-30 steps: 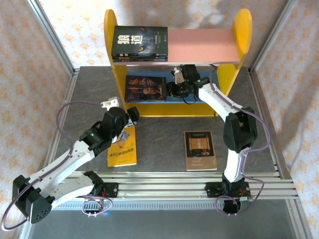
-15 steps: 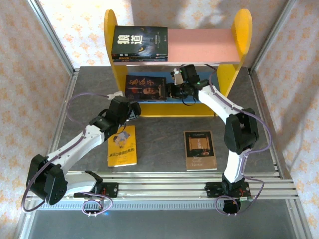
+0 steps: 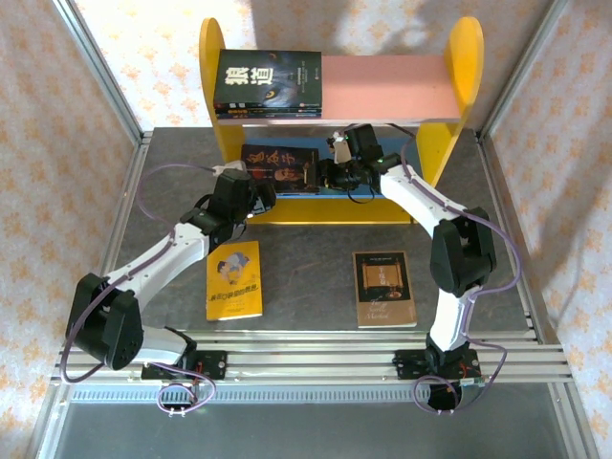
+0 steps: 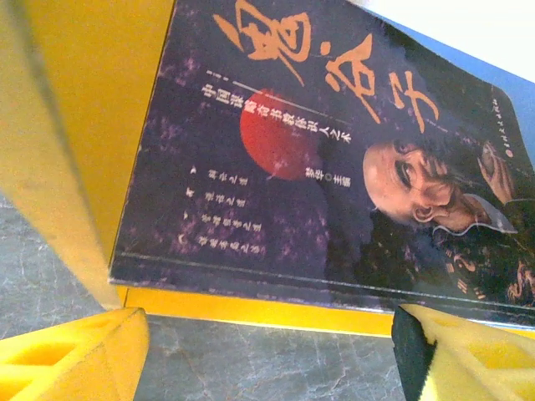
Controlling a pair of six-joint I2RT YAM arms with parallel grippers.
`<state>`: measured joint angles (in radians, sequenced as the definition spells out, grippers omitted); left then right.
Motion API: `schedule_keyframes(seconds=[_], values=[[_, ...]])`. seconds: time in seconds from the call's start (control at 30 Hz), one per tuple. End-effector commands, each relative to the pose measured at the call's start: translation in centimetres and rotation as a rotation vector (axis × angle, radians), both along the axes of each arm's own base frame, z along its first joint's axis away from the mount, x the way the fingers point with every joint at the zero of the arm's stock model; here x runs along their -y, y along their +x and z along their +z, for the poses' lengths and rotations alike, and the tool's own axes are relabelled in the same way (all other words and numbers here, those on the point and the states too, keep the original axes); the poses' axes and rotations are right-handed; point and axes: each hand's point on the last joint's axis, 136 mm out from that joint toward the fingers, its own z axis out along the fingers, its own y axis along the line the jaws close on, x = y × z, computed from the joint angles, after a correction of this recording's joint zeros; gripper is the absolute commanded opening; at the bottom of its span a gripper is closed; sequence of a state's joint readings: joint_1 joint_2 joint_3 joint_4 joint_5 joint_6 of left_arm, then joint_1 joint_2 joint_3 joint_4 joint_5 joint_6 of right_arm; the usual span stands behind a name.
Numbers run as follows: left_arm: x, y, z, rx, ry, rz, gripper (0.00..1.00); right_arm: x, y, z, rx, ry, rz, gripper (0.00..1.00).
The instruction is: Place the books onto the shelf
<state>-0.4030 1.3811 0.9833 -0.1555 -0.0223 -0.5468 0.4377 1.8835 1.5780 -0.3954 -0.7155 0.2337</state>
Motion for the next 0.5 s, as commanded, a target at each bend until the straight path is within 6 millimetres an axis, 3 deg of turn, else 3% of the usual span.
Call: schedule_keyframes(seconds=[0.0, 0.47], values=[[-0.06, 1.26, 1.60, 0.058, 0.012, -0.004, 0.79, -1.39, -0.79, 1.29, 0.014, 0.065, 0.041, 0.55], [-0.18, 1.98, 1.04, 0.078, 0.014, 0.014, 0.78, -1.68, -0.68, 1.68, 0.017, 0.088, 0.045, 0.55]])
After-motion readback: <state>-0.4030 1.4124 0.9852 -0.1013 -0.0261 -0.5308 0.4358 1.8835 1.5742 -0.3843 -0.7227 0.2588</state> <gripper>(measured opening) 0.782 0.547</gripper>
